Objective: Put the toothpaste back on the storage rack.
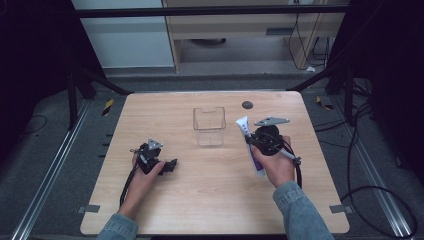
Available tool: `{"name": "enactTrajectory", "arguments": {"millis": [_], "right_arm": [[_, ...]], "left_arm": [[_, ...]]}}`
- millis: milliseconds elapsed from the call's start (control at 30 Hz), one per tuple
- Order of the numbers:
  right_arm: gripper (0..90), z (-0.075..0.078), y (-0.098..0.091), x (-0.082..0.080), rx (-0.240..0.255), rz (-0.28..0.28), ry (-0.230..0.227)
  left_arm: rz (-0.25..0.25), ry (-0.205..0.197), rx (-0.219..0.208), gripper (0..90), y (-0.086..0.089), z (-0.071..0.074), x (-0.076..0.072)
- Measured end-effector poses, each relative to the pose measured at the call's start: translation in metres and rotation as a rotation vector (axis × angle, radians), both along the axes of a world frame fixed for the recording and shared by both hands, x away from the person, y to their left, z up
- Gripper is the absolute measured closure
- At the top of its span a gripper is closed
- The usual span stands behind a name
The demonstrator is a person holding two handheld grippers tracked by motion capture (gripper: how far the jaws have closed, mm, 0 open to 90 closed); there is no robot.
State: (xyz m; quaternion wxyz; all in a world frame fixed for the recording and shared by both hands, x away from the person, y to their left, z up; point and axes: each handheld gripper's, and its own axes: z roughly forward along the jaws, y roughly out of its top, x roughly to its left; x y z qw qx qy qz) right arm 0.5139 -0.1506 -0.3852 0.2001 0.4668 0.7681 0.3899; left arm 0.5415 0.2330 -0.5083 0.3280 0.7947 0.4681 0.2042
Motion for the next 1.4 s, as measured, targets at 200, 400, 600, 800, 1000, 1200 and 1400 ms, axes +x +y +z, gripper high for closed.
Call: {"name": "enactTrajectory", "arguments": {"millis": [200, 400, 600, 800, 1000, 1200, 1400], "right_arm": [[79.9, 0.009, 0.006, 0.003, 0.008, -0.001, -0.027], [79.9, 0.017, 0.01, 0.01, 0.034, -0.008, -0.062], [79.9, 0.027, 0.017, 0.016, 0.064, -0.011, -0.089], [79.9, 0.042, 0.026, 0.021, 0.069, -0.014, -0.128], [79.9, 0.059, 0.034, 0.026, 0.085, -0.005, -0.168], [79.9, 0.067, 0.042, 0.031, 0.101, 0.01, -0.201], [79.8, 0.078, 0.051, 0.039, 0.122, 0.012, -0.236]], "left_arm": [[0.0, 0.0, 0.0, 0.0, 0.0, 0.0, 0.0], [0.0, 0.0, 0.001, 0.0, 0.0, 0.0, 0.0], [0.0, 0.0, 0.001, 0.0, 0.0, 0.0, 0.0], [-0.002, 0.0, 0.002, 0.0, 0.0, 0.0, 0.0], [-0.001, 0.0, 0.002, 0.0, 0.0, 0.0, 0.0], [-0.002, 0.001, 0.002, 0.0, 0.0, 0.0, 0.0], [0.0, 0.0, -0.001, 0.0, 0.0, 0.0, 0.0]]}}
